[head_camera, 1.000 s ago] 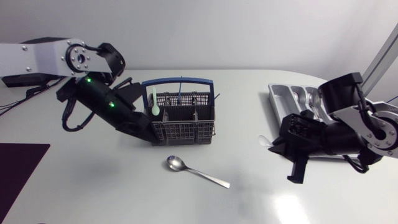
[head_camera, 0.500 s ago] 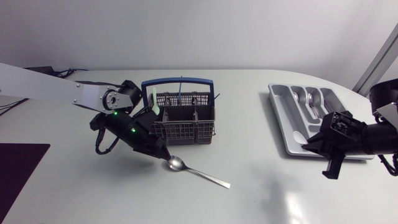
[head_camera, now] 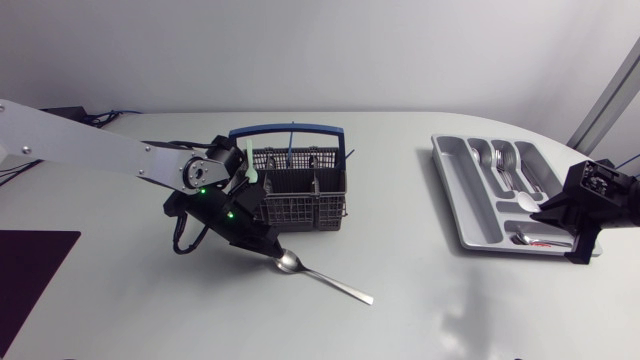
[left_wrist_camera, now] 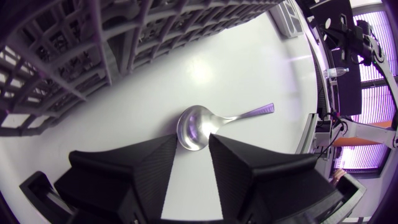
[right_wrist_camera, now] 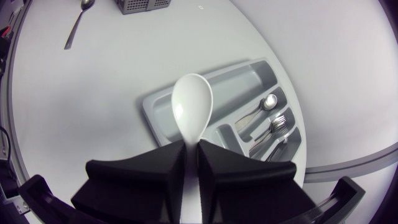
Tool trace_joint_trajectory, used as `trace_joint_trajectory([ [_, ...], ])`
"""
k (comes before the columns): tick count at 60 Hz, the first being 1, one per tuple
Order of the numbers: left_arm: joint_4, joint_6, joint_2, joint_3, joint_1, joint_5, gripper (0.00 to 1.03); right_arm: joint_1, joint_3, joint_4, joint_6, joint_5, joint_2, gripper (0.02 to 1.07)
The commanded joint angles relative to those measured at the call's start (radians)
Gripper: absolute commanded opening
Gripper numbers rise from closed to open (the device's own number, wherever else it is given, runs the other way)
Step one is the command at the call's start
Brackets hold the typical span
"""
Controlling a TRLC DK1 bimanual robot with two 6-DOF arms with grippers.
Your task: Unload the cutlery basket into the drawer organizer.
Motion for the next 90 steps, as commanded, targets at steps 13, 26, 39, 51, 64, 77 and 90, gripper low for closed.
trace_joint_trajectory([
  [13,0.010,-0.051,0.075,-0.030,-0.020,-0.057,0.32,-0.095,0.069,-0.033,-0.099,-0.035,0.088,0.10],
  [26,0.036,-0.059,0.093,-0.040,-0.048,-0.111,0.32,-0.146,0.108,-0.031,-0.129,-0.055,0.137,0.10],
  [39,0.048,-0.057,0.084,-0.066,-0.059,-0.162,0.09,-0.167,0.118,-0.030,-0.145,-0.063,0.173,0.10],
  [51,0.036,-0.038,0.075,-0.098,-0.070,-0.163,0.04,-0.174,0.117,-0.027,-0.151,-0.063,0.186,0.10],
  [64,0.027,0.010,-0.001,-0.133,-0.048,-0.191,0.04,-0.187,0.137,-0.022,-0.172,-0.066,0.194,0.10],
  [77,-0.073,0.094,-0.079,-0.098,-0.019,-0.206,0.04,-0.197,0.161,-0.025,-0.244,-0.059,0.248,0.10],
  [90,-0.159,0.170,-0.203,-0.099,0.003,-0.243,0.04,-0.195,0.220,-0.019,-0.318,-0.040,0.349,0.10],
])
